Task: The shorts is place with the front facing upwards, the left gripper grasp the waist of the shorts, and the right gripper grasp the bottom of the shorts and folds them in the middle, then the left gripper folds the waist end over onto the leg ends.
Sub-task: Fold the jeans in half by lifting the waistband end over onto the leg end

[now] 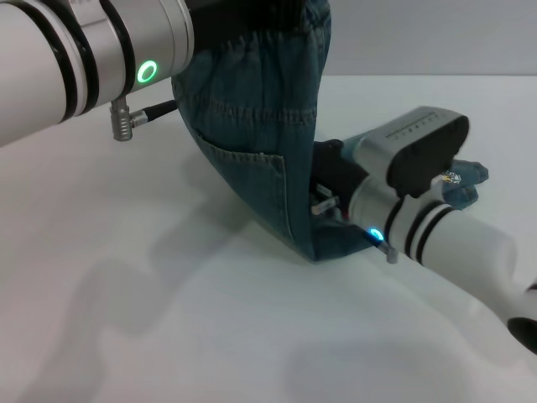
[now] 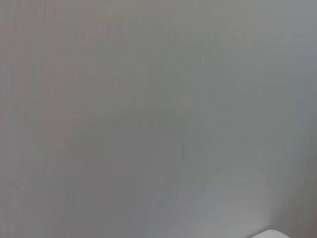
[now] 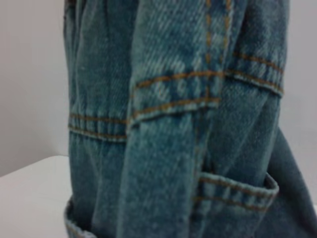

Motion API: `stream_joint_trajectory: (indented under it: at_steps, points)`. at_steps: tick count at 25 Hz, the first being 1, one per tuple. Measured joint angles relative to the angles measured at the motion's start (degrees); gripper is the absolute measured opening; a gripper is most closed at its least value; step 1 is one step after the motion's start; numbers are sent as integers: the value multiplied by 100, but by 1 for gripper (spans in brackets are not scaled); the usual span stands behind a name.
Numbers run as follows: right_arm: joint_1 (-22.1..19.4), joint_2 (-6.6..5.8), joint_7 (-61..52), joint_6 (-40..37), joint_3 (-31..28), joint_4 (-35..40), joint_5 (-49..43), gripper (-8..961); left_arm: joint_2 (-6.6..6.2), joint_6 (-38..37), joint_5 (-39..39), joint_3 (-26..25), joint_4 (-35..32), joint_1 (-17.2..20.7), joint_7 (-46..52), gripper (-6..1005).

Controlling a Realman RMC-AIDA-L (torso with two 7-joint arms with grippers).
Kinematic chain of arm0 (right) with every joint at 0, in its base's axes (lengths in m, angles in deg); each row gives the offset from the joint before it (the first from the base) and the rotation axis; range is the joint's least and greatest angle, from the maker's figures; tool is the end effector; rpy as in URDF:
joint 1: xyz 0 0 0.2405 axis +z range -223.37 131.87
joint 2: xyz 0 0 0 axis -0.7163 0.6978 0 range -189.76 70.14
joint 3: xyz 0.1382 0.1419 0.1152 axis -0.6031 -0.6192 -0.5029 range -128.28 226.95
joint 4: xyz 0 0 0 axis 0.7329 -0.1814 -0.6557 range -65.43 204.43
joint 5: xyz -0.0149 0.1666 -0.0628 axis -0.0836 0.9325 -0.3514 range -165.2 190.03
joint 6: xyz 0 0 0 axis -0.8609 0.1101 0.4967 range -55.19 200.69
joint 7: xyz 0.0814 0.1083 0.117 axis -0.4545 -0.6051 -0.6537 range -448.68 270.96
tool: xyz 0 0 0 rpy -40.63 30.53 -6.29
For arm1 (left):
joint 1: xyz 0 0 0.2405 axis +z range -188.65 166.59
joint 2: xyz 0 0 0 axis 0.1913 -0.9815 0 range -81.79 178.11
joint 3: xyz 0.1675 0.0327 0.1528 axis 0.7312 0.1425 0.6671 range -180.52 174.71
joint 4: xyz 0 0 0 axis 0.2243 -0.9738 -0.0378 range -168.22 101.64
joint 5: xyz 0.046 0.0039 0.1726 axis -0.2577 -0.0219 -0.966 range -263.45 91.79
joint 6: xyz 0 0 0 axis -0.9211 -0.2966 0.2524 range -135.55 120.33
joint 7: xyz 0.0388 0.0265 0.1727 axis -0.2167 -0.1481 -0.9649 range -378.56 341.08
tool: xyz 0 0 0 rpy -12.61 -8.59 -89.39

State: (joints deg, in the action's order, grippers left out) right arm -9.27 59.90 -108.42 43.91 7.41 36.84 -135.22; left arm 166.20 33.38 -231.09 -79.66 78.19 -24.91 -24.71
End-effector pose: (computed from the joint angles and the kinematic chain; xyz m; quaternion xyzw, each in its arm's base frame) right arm 0.1535 0.3577 -0.1234 -0.8617 0.2726 0.2539 0.3445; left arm -0.0380 0.3218 0.0210 -0.8586 -0.2596 -0.2581 0.3590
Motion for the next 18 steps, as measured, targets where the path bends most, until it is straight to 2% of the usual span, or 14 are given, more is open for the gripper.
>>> stream_joint_trajectory:
  at_steps: [3, 6, 9, 18]
  points:
    - [-207, -15, 19, -70, -214, 31, 1, 78, -2, -2, 0, 0, -11, 4, 0, 57]
    - [-533, -41, 78, -329, -677, 127, -16, 79, -3, -3, 0, 2, -17, 13, 0, 57]
    - [-882, -41, 542, -873, -1096, 180, -6, 80, -8, -18, 1, 2, -79, 44, 0, 57]
    - [-1749, -37, 1564, -1641, -2254, 145, 7, 85, -10, -45, 2, 116, -218, -62, -40, 57]
